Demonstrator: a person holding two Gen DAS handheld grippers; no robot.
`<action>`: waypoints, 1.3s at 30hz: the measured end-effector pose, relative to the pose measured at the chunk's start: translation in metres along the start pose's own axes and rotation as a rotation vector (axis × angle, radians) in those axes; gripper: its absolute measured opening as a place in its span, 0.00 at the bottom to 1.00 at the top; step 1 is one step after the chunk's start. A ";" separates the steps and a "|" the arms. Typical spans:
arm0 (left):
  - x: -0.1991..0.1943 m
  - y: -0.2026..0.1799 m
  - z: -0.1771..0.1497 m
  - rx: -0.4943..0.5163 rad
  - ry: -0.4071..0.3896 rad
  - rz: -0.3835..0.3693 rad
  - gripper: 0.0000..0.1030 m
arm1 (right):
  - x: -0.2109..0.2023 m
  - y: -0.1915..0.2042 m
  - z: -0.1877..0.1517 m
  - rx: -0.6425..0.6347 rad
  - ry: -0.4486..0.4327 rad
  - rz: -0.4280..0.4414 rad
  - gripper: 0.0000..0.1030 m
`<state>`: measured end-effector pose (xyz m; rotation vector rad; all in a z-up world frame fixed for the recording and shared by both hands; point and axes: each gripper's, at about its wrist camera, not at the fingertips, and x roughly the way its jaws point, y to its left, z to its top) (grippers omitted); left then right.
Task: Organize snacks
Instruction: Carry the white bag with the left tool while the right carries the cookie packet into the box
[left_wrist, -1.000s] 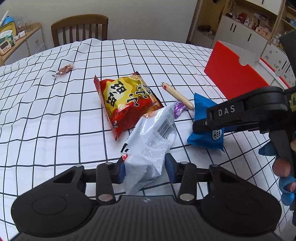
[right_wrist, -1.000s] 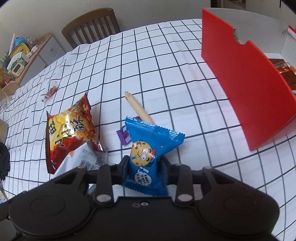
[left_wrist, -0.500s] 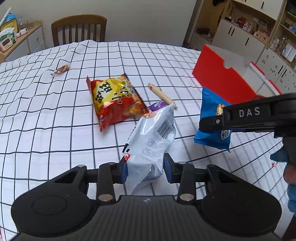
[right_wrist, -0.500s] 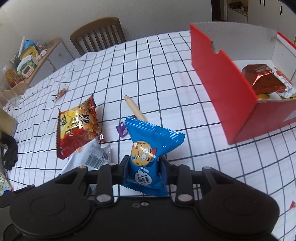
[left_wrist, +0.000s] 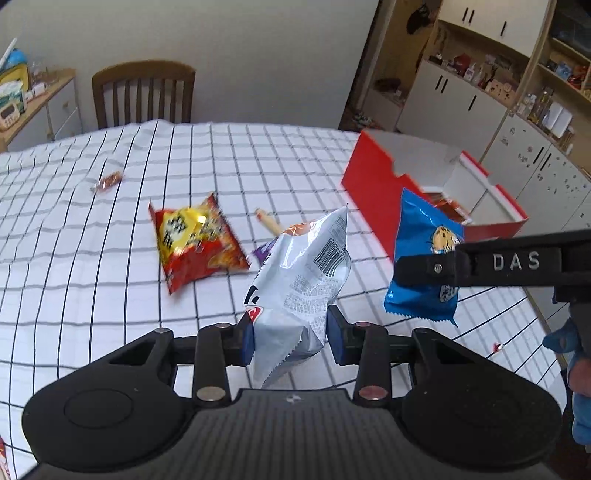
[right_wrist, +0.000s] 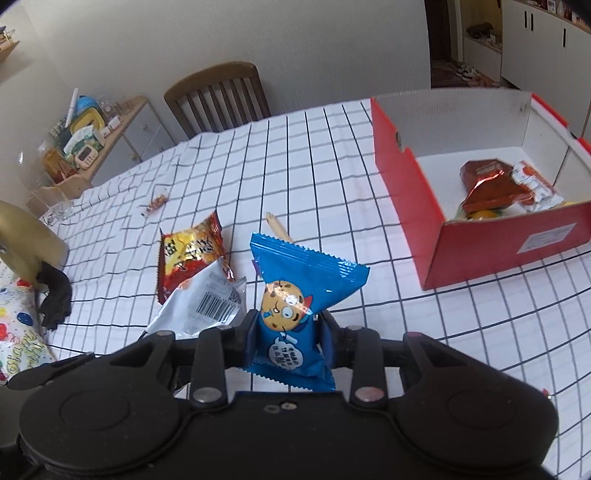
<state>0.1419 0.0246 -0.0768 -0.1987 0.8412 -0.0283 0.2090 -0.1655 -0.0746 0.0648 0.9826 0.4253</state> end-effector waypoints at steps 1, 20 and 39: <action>-0.003 -0.003 0.002 0.005 -0.008 -0.004 0.36 | -0.005 0.000 0.001 -0.005 -0.006 0.000 0.31; -0.016 -0.087 0.051 0.019 -0.109 0.000 0.36 | -0.071 -0.054 0.023 -0.067 -0.070 0.035 0.31; 0.036 -0.193 0.107 0.041 -0.162 0.019 0.36 | -0.100 -0.159 0.074 -0.124 -0.148 0.011 0.31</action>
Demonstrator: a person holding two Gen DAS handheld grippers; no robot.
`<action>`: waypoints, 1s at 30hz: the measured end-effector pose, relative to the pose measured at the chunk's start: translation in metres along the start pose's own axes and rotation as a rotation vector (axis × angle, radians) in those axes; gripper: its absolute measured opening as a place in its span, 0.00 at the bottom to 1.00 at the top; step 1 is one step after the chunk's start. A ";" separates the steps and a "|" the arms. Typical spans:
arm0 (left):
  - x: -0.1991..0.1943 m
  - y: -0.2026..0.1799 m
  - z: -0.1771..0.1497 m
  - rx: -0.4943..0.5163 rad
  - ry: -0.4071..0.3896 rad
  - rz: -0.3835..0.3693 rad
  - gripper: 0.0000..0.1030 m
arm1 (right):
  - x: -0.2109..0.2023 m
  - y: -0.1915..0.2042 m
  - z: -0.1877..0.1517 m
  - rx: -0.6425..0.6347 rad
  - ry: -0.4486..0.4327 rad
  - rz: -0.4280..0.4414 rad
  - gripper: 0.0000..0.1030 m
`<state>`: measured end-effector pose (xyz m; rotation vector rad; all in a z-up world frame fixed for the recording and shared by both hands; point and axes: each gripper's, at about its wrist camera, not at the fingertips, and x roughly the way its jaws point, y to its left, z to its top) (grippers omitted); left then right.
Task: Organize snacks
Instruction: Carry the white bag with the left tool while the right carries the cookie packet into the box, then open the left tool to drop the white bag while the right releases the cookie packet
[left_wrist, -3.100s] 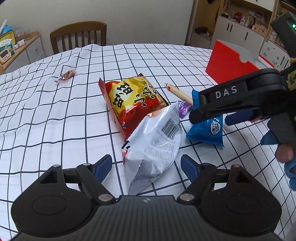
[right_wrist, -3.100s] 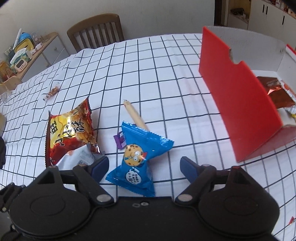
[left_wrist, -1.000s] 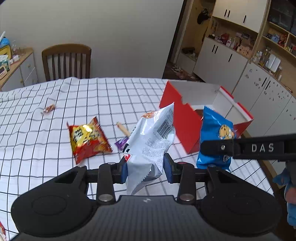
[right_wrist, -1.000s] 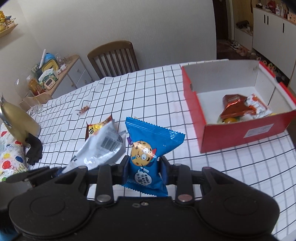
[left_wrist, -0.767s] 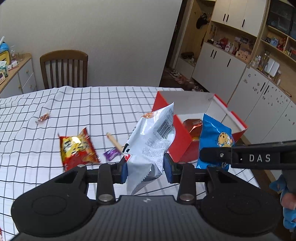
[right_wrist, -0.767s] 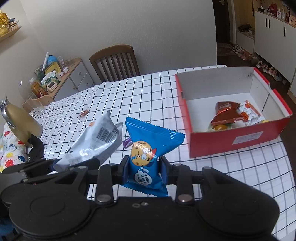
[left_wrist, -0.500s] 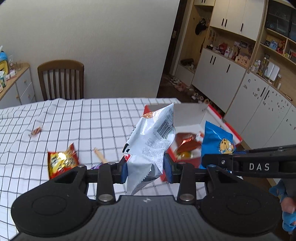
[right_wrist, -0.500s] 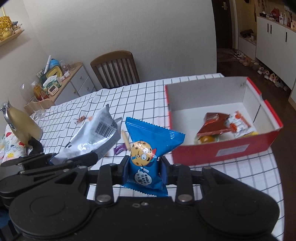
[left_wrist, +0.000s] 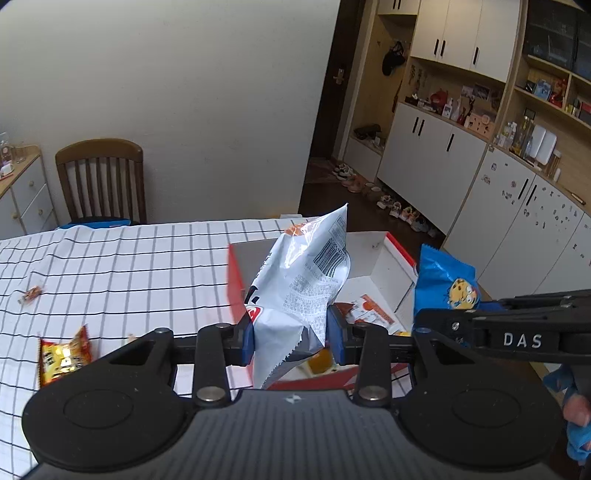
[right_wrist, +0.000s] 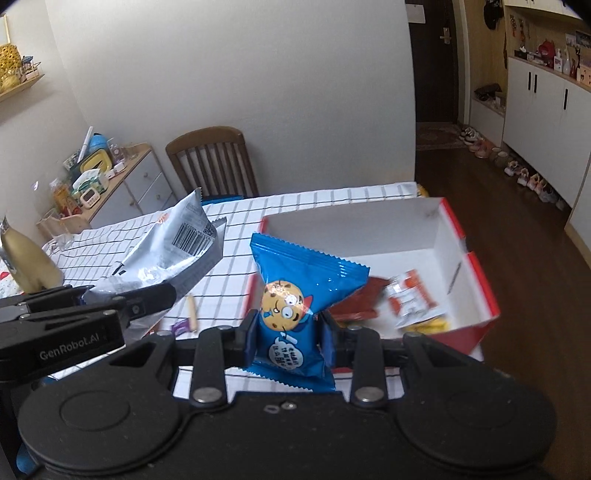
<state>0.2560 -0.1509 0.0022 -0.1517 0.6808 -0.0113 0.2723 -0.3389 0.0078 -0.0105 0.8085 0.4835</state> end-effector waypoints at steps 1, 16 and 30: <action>0.005 -0.004 0.002 0.001 0.006 0.002 0.36 | 0.000 -0.007 0.002 0.000 -0.001 -0.004 0.31; 0.086 -0.041 0.027 0.037 0.082 0.074 0.36 | 0.025 -0.081 0.026 -0.005 0.017 -0.069 0.31; 0.162 -0.034 0.026 0.008 0.230 0.157 0.36 | 0.092 -0.103 0.028 -0.045 0.170 -0.087 0.31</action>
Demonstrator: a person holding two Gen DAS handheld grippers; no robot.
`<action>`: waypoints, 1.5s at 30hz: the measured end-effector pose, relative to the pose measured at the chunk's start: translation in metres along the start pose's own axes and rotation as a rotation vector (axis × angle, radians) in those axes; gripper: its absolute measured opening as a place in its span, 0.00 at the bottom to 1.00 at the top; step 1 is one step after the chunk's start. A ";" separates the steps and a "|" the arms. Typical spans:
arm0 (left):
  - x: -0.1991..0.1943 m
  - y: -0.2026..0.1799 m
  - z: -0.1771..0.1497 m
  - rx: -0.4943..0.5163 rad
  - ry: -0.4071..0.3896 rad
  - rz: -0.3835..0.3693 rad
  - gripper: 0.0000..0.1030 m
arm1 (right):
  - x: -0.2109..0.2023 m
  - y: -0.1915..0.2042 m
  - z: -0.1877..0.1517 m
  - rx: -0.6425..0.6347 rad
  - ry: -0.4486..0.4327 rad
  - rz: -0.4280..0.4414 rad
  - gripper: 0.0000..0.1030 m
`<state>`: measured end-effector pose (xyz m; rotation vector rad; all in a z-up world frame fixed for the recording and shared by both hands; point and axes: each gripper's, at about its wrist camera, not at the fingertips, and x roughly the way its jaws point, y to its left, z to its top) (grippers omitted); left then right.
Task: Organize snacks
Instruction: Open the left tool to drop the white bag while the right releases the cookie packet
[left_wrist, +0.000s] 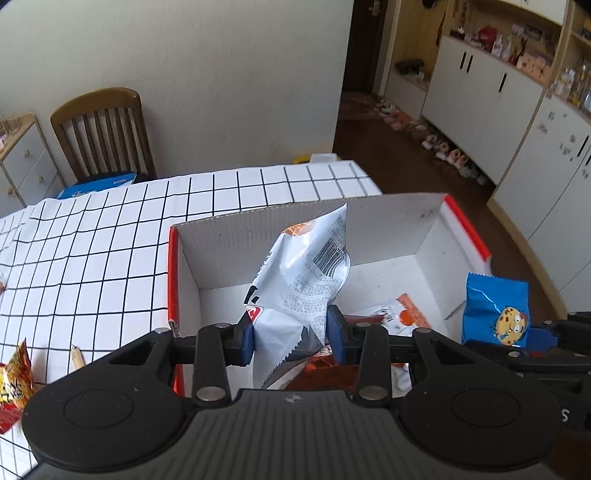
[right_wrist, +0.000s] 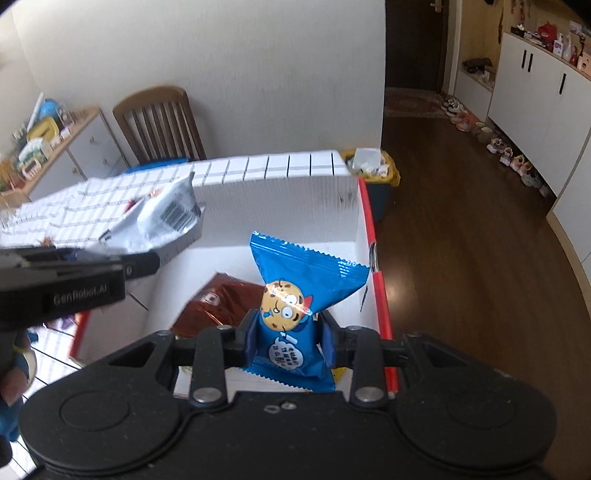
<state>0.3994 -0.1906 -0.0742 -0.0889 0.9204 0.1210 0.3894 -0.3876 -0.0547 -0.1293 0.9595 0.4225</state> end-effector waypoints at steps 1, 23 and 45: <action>0.004 -0.001 0.000 0.002 0.012 0.006 0.36 | 0.004 0.000 0.000 -0.004 0.009 -0.001 0.31; 0.035 -0.024 0.001 0.076 0.125 0.069 0.38 | 0.047 0.003 0.001 -0.054 0.104 0.016 0.34; -0.054 -0.002 -0.009 0.034 -0.034 -0.002 0.61 | -0.012 0.010 -0.002 -0.054 -0.022 0.072 0.61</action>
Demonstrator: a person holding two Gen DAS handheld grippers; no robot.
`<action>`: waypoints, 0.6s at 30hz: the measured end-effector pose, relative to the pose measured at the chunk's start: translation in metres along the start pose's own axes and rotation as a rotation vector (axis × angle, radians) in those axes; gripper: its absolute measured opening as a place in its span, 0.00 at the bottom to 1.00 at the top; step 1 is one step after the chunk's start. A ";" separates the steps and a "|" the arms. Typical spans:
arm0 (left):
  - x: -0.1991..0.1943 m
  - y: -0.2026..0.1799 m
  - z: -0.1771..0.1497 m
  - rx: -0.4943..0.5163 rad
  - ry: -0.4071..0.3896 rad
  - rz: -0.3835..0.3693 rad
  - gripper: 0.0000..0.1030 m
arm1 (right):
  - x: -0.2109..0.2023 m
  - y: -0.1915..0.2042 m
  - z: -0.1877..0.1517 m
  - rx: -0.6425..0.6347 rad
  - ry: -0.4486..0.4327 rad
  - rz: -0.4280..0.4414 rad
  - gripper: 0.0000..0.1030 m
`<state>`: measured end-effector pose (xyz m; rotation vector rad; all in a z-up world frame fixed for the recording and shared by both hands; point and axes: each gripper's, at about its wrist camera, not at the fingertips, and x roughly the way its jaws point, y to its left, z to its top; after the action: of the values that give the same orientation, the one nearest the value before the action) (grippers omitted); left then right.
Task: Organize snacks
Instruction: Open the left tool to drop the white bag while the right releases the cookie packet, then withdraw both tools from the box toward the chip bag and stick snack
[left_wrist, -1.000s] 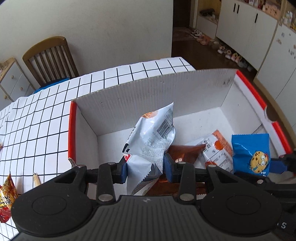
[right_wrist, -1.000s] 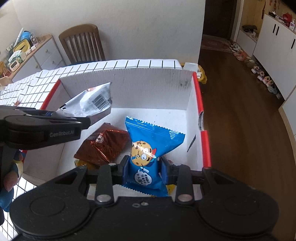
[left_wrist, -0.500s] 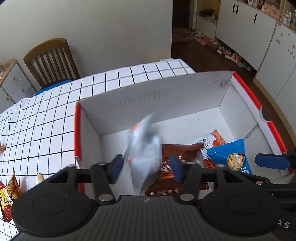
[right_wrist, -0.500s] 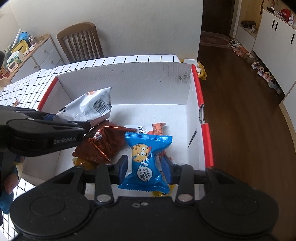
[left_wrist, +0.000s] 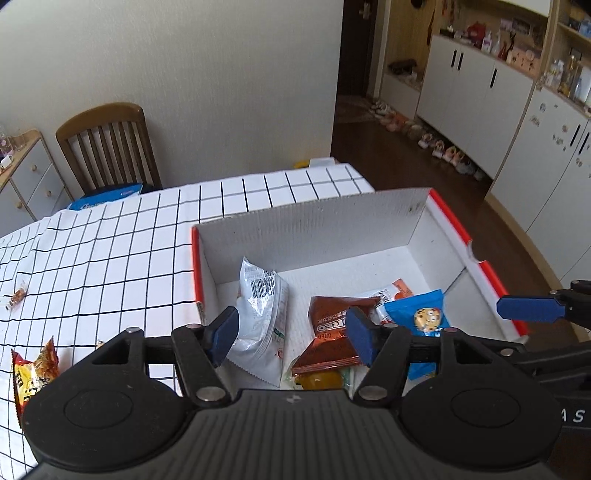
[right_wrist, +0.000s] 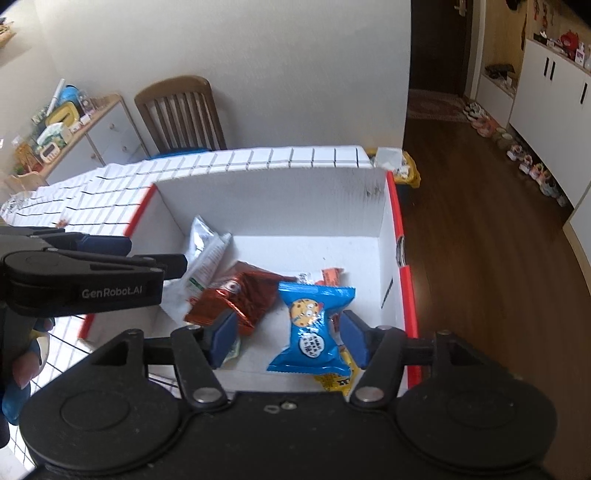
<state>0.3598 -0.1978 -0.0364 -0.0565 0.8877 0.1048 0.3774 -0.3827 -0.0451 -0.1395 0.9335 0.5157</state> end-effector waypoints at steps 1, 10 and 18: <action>-0.005 0.001 -0.001 0.000 -0.009 0.001 0.61 | -0.004 0.002 0.000 -0.004 -0.008 0.005 0.61; -0.046 0.015 -0.012 -0.009 -0.074 -0.006 0.61 | -0.033 0.015 -0.003 -0.004 -0.071 0.033 0.73; -0.078 0.036 -0.027 -0.030 -0.126 -0.034 0.61 | -0.056 0.034 -0.006 -0.019 -0.142 0.055 0.83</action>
<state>0.2857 -0.1697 0.0066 -0.0915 0.7593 0.0892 0.3293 -0.3753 -0.0009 -0.0936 0.7951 0.5780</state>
